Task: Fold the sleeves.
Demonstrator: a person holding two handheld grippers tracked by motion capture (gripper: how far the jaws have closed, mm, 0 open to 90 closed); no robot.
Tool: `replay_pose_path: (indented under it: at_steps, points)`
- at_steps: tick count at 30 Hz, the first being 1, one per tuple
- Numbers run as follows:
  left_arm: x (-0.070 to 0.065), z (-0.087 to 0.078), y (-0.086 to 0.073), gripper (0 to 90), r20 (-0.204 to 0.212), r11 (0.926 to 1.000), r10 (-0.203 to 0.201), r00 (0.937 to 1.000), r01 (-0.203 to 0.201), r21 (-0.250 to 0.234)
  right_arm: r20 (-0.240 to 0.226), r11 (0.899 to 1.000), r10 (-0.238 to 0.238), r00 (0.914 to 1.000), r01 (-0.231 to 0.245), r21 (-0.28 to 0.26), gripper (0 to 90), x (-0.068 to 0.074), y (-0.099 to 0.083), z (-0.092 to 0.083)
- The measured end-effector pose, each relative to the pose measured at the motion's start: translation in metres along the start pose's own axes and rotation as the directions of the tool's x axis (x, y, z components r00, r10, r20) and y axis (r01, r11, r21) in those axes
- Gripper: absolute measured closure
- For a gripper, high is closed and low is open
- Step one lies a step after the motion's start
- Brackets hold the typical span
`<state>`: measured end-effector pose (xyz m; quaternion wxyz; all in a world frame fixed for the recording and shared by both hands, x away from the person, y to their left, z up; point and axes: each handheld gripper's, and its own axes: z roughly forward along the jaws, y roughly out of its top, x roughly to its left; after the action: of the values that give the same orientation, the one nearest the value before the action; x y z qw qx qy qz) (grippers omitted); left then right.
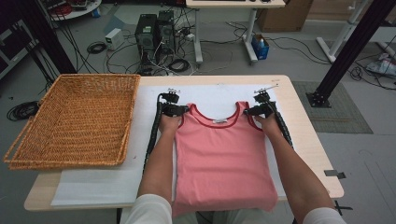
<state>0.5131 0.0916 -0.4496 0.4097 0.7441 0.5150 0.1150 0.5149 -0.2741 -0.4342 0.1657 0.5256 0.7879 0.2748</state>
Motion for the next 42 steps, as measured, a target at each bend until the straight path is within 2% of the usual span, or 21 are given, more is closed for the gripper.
replay_pose_path:
  at_steps: [2, 4, 6, 8, 11, 13, 14, 17, 20, 21, 22, 25, 27, 28, 29, 32, 34, 35, 38, 40, 42]
  points:
    - [0.0, 0.0, 0.0, 85.9, -0.008, 1.0, -0.001, 1.0, 0.001, -0.001, 0.012, 1.0, -0.019, 0.9997, 0.019, -0.003, 58.6, 0.001, 0.0, 0.0]
    - [-0.002, 0.0, 0.0, 86.1, -0.014, 1.0, -0.007, 0.9999, 0.007, -0.003, 0.002, 1.0, -0.021, 0.9998, 0.021, -0.008, 79.4, 0.002, 0.0, -0.001]
    - [-0.003, -0.001, 0.001, 86.3, -0.021, 1.0, -0.003, 0.9998, 0.003, 0.0, 0.011, 0.998, -0.058, 0.9983, 0.058, -0.005, 85.6, 0.007, 0.001, 0.0]
    - [-0.004, -0.003, 0.001, 86.3, -0.013, 0.9997, -0.014, 0.9998, 0.014, -0.018, 0.03, 0.996, -0.088, 0.9957, 0.088, -0.002, 86.9, 0.011, 0.001, 0.0]
    - [-0.005, -0.011, 0.003, 86.2, 0.007, 0.9971, -0.024, 0.9997, 0.025, -0.072, -0.007, 0.999, -0.04, 0.9992, 0.04, -0.015, 87.4, 0.007, 0.0, -0.004]
    - [-0.004, -0.016, 0.004, 86.2, 0.027, 0.9935, -0.034, 0.999, 0.037, -0.108, -0.034, 0.997, -0.031, 0.999, 0.029, -0.069, 87.4, 0.007, -0.002, -0.01]
    - [-0.005, -0.023, 0.004, 86.2, 0.042, 0.9888, -0.034, 0.9985, 0.04, -0.144, -0.038, 0.996, -0.028, 0.9989, 0.025, -0.086, 87.4, 0.007, -0.001, -0.014]
    - [-0.005, -0.032, 0.003, 86.2, 0.067, 0.9805, -0.032, 0.9973, 0.044, -0.191, -0.044, 0.986, -0.065, 0.9969, 0.058, -0.159, 87.4, 0.011, 0.001, -0.03]
    - [-0.009, -0.046, 0.0, 86.1, 0.095, 0.9674, -0.011, 0.9954, 0.035, -0.251, -0.054, 0.974, -0.077, 0.9956, 0.063, -0.217, 87.4, 0.014, 0.0, -0.044]
    - [-0.011, -0.051, -0.001, 86.1, 0.103, 0.9611, -0.003, 0.9946, 0.031, -0.274, -0.052, 0.97, -0.088, 0.9948, 0.073, -0.233, 87.3, 0.014, -0.002, -0.049]
    - [-0.014, -0.058, -0.003, 86.1, 0.117, 0.9517, 0.006, 0.9931, 0.03, -0.306, -0.051, 0.966, -0.099, 0.9938, 0.083, -0.246, 87.3, 0.014, -0.005, -0.054]
    - [-0.021, -0.073, -0.007, 86.1, 0.136, 0.9358, 0.033, 0.9901, 0.017, -0.352, -0.064, 0.952, -0.092, 0.9937, 0.069, -0.297, 87.3, 0.013, -0.014, -0.068]
    - [-0.026, -0.083, -0.012, 86.0, 0.141, 0.9242, 0.056, 0.9884, 0.002, -0.382, -0.075, 0.938, -0.091, 0.9931, 0.06, -0.342, 87.3, 0.013, -0.021, -0.078]
    - [-0.029, -0.089, -0.015, 86.0, 0.148, 0.9186, 0.061, 0.9872, 0.003, -0.395, -0.082, 0.934, -0.092, 0.9924, 0.057, -0.353, 87.3, 0.014, -0.025, -0.082]
    - [-0.031, -0.094, -0.019, 86.0, 0.152, 0.911, 0.066, 0.9861, 0.003, -0.412, -0.09, 0.93, -0.096, 0.9913, 0.057, -0.364, 87.3, 0.015, -0.028, -0.088]
    - [-0.04, -0.109, -0.031, 85.9, 0.161, 0.8923, 0.089, 0.9829, -0.007, -0.451, -0.088, 0.905, -0.128, 0.9878, 0.08, -0.417, 87.2, 0.022, -0.039, -0.105]
    - [-0.048, -0.118, -0.038, 85.9, 0.159, 0.8884, 0.125, 0.9793, -0.039, -0.457, -0.094, 0.891, -0.147, 0.9847, 0.09, -0.446, 87.2, 0.026, -0.047, -0.116]
    - [-0.052, -0.122, -0.043, 85.8, 0.163, 0.8855, 0.141, 0.9764, -0.05, -0.462, -0.093, 0.886, -0.162, 0.9824, 0.103, -0.451, 87.2, 0.029, -0.052, -0.12]
    - [-0.063, -0.134, -0.059, 85.7, 0.169, 0.871, 0.164, 0.972, -0.062, -0.487, -0.102, 0.867, -0.178, 0.9787, 0.107, -0.488, 87.2, 0.036, -0.07, -0.133]
    - [-0.069, -0.14, -0.074, 85.5, 0.179, 0.8636, 0.172, 0.9687, -0.06, -0.501, -0.108, 0.862, -0.181, 0.9775, 0.105, -0.495, 87.2, 0.039, -0.082, -0.137]
    - [-0.072, -0.142, -0.085, 85.3, 0.186, 0.8652, 0.18, 0.9661, -0.065, -0.497, -0.124, 0.86, -0.182, 0.9754, 0.097, -0.5, 87.1, 0.042, -0.095, -0.14]
